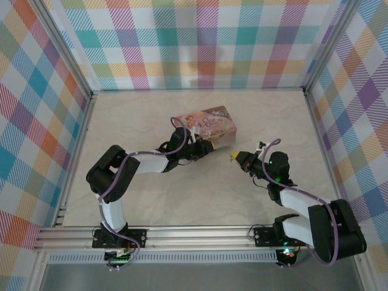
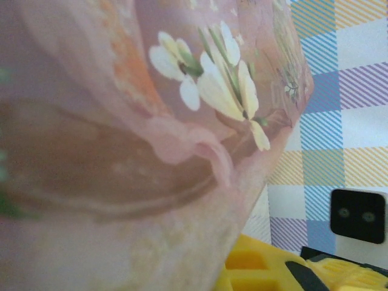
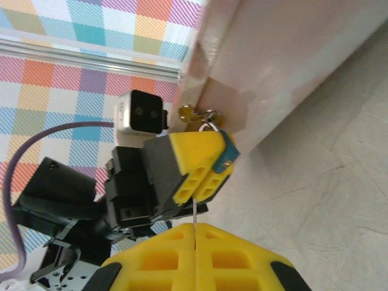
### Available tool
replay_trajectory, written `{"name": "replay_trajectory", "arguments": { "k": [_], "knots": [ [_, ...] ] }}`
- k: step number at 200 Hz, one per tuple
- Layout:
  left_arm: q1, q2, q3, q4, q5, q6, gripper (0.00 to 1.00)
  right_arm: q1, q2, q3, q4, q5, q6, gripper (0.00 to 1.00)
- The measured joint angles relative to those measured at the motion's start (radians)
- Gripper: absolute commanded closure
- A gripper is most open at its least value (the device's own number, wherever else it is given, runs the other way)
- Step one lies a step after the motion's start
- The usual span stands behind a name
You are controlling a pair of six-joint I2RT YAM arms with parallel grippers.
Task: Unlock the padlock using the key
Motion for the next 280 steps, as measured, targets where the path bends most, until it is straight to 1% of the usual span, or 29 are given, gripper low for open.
{"name": "replay_trajectory", "arguments": {
  "k": [28,74,98,164,280],
  "knots": [
    [0.001,0.000,0.012,0.006,0.004,-0.017,0.86,0.000,0.124,0.000,0.101,0.000,0.021,1.00],
    [0.001,0.000,0.018,0.017,0.006,-0.031,0.86,0.008,0.393,0.002,0.367,-0.014,0.098,1.00],
    [0.001,0.000,0.018,0.034,0.007,-0.043,0.86,0.018,0.478,0.021,0.452,-0.027,0.128,1.00],
    [0.001,0.002,0.018,0.056,0.007,-0.059,0.86,0.043,0.487,0.055,0.537,-0.030,0.138,1.00],
    [0.001,0.032,0.018,0.150,0.006,-0.111,0.86,0.060,0.486,0.077,0.538,-0.029,0.164,1.00]
  ]
}}
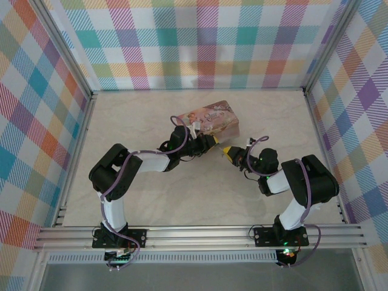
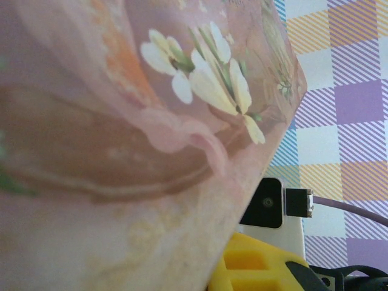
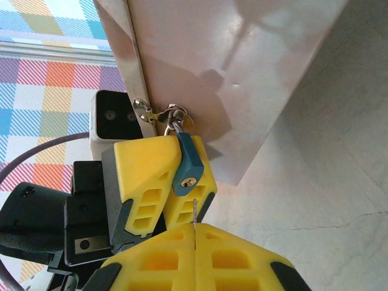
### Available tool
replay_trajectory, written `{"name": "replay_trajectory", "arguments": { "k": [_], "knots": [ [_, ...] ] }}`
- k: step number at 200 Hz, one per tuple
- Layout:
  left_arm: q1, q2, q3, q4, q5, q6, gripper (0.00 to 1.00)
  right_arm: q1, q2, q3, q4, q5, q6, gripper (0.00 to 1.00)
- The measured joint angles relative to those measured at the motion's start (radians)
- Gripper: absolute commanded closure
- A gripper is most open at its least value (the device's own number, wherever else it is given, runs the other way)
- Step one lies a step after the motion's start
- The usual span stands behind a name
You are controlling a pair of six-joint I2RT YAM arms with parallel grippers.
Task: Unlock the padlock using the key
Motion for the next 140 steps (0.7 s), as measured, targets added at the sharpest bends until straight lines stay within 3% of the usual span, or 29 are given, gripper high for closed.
{"name": "replay_trajectory", "arguments": {
  "k": [140],
  "knots": [
    [0.000,0.010,-0.001,0.041,0.001,-0.027,0.86,0.001,0.000,0.023,0.001,0.004,0.019,1.00]
  ]
}}
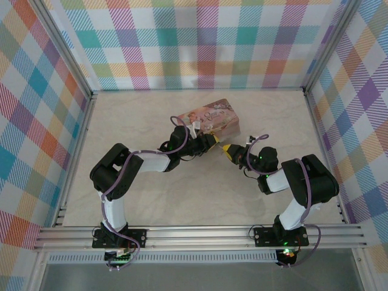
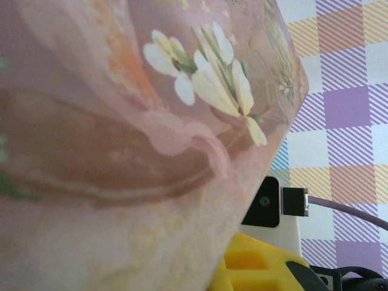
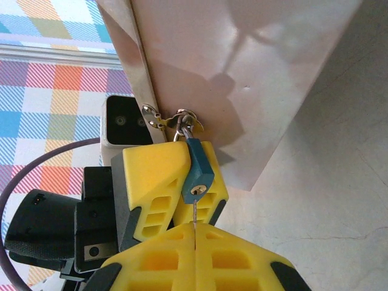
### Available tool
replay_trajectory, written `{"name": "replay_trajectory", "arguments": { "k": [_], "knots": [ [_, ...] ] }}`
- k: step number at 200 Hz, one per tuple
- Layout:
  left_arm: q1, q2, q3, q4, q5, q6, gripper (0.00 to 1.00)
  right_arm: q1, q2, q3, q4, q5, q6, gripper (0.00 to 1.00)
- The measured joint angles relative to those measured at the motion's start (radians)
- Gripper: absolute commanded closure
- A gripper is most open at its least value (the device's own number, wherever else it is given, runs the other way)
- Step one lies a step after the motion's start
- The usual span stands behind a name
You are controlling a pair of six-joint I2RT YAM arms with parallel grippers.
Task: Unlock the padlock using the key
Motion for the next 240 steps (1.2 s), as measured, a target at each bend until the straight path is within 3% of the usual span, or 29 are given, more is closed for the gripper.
{"name": "replay_trajectory", "arguments": {
  "k": [240],
  "knots": [
    [0.002,0.007,-0.006,0.031,0.005,-0.014,0.86,0.001,-0.004,0.008,0.000,0.012,0.000,1.00]
  ]
}}
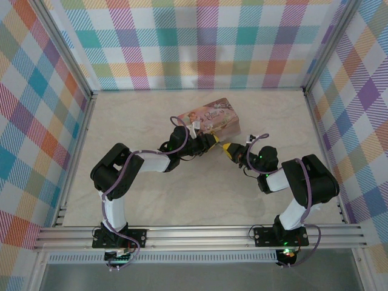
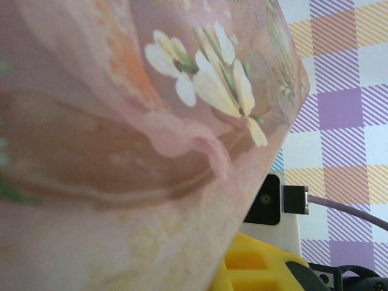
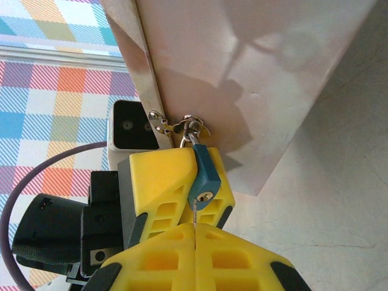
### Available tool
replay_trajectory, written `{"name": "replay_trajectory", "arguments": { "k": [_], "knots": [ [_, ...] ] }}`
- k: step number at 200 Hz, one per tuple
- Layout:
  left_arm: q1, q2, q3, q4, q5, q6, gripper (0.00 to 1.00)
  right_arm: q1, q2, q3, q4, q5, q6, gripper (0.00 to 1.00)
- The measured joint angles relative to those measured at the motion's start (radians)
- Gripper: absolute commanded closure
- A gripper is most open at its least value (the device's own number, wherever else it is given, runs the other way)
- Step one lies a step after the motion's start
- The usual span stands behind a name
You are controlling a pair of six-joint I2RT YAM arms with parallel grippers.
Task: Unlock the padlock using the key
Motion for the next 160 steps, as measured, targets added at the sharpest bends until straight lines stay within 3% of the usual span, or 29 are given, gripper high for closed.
{"name": "replay_trajectory", "arguments": {
  "k": [160],
  "knots": [
    [0.002,0.000,0.000,0.011,0.002,-0.008,0.86,0.013,0.000,0.010,-0.001,0.003,0.000,1.00]
  ]
}}
